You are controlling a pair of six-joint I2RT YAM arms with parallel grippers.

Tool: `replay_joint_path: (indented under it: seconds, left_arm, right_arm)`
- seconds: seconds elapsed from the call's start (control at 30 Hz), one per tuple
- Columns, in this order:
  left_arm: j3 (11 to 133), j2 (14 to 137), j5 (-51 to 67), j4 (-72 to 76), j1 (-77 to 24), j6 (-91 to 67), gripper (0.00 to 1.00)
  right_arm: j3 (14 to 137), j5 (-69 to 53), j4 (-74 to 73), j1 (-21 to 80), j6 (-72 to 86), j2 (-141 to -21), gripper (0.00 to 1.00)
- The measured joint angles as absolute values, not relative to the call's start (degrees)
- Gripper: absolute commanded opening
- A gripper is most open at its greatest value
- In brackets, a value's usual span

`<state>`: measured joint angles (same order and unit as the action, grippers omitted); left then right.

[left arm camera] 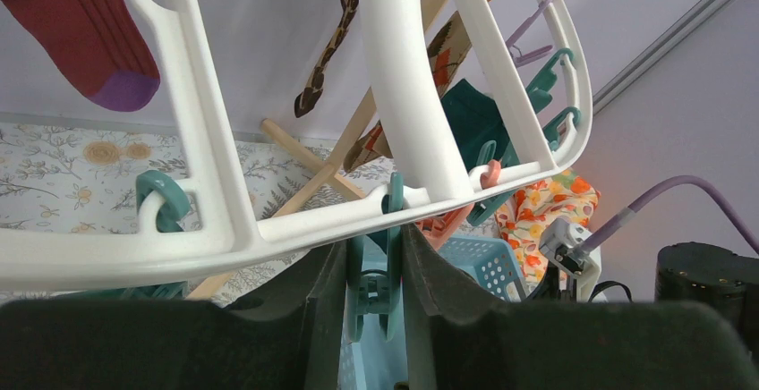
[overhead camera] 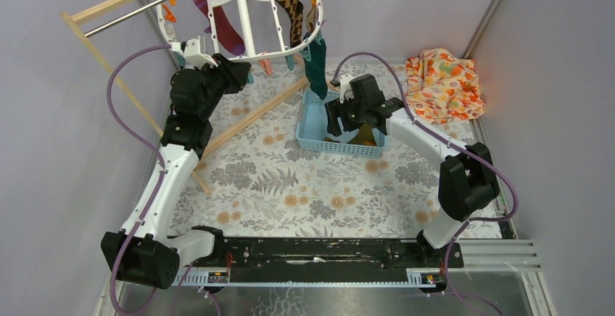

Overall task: Clip the socks to the hanger
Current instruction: Pick up the sock from the bin.

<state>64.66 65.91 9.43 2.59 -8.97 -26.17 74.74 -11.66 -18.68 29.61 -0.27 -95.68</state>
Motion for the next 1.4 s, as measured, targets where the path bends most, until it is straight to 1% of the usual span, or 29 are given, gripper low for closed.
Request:
replay_joint_path:
  seconds: [0.27, 0.5, 0.7, 0.8, 0.97, 1.07, 1.13, 1.17, 1.4]
  left_arm:
    - [64.55, 65.91, 9.37, 2.61, -8.97, -26.13, 0.0]
    - [64.47, 65.91, 9.1, 2.61, -8.97, -26.02, 0.0]
    - [64.45, 65.91, 8.82, 2.59, -8.97, -25.76, 0.0]
    - [64.45, 65.89, 8.64, 2.59, -8.97, -25.61, 0.0]
    - [64.45, 65.89, 8.56, 2.59, -8.97, -25.32, 0.0]
    - [64.42, 65.89, 8.51, 2.59, -8.97, -25.21, 0.0]
    - [64.36, 65.82, 8.49, 2.59, -8.97, -25.1, 0.0]
    - [64.34, 65.82, 8.47, 2.59, -8.97, -25.08, 0.0]
    - [64.23, 65.82, 8.29, 2.59, -8.97, -25.04, 0.0]
  right_arm:
    - [73.25, -13.21, -18.22, 30.39, -0.32, -97.71, 0.75]
    - [73.01, -13.19, -17.21, 30.65, -0.23, -100.42, 0.73]
    - [73.21, -13.3, -16.95, 30.65, -0.12, -101.89, 0.67]
    - [74.19, -13.21, -16.64, 30.7, -0.14, -102.72, 0.56]
    - [74.48, -13.47, -16.01, 30.7, -0.16, -103.79, 0.43]
    - [74.48, -13.87, -16.01, 30.7, -0.14, -103.92, 0.22]
    - [74.48, -14.24, -15.94, 30.7, -0.19, -103.92, 0.03]
    - [74.48, -14.28, -15.92, 30.7, -0.32, -103.92, 0.0]
    - [74.43, -13.28, -15.55, 30.7, 0.51, -103.31, 0.0]
